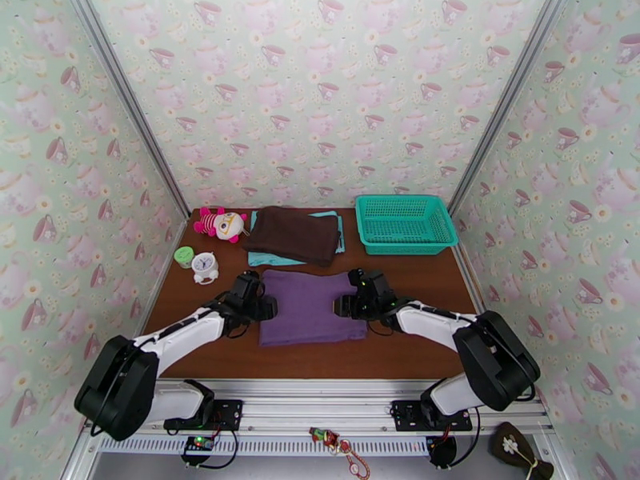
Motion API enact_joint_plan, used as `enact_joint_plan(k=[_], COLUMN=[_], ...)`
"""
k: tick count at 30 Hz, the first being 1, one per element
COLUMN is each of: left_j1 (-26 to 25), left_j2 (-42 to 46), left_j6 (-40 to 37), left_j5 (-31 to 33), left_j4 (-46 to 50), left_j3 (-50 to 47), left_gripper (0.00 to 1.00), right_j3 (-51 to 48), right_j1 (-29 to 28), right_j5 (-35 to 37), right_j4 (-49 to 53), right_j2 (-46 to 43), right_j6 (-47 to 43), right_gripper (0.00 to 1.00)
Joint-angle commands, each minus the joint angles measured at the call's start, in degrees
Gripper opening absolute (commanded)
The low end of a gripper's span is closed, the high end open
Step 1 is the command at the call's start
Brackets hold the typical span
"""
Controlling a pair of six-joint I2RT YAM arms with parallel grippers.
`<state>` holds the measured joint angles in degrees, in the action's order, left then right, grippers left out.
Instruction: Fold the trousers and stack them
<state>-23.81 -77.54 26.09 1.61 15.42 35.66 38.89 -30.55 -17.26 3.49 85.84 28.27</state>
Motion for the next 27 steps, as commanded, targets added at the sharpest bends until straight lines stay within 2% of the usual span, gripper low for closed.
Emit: enact_joint_plan(k=[1, 5, 8, 12, 18, 24, 27], left_j1=[1.35, 1.85, 1.96, 1.14, -2.44, -4.85, -4.95], left_j2=[-1.68, -4.64, -9.66, -16.35, -18.08, -18.43, -18.15], left_j6=[-2.85, -3.62, -4.33, -4.32, -3.34, -3.41, -3.62], left_j5=[-1.56, -4.01, -6.57, -8.95, -13.43, -11.95, -9.03], left_j4=[-0.64, -1.47, -2.42, -2.55, -5.88, -4.15, -0.85], left_j3=[0.28, 1.43, 3.48, 5.9, 6.45, 8.59, 10.04], left_gripper=[0.73, 0.75, 0.76, 0.73, 0.62, 0.55, 0.55], right_j3=[3.46, 6.04, 6.34, 1.53, 0.33, -0.55, -0.96], right_j1=[-0.23, -0.27, -0.27, -0.06, 1.1, 3.55, 4.1], right_j5=[0.39, -0.89, -1.81, -5.79, -8.65, -10.61, -11.89], right_j4=[6.49, 6.52, 3.82, -5.67, -9.57, -10.65, -11.92], right_j2=[-1.82, -6.14, -5.42, -3.35, -1.46, 0.25, 0.43], right_j6=[-2.27, -7.11, -10.52, -10.02, -7.5, -5.93, -5.31], right_gripper=[0.59, 0.73, 0.76, 0.76, 0.76, 0.75, 0.75])
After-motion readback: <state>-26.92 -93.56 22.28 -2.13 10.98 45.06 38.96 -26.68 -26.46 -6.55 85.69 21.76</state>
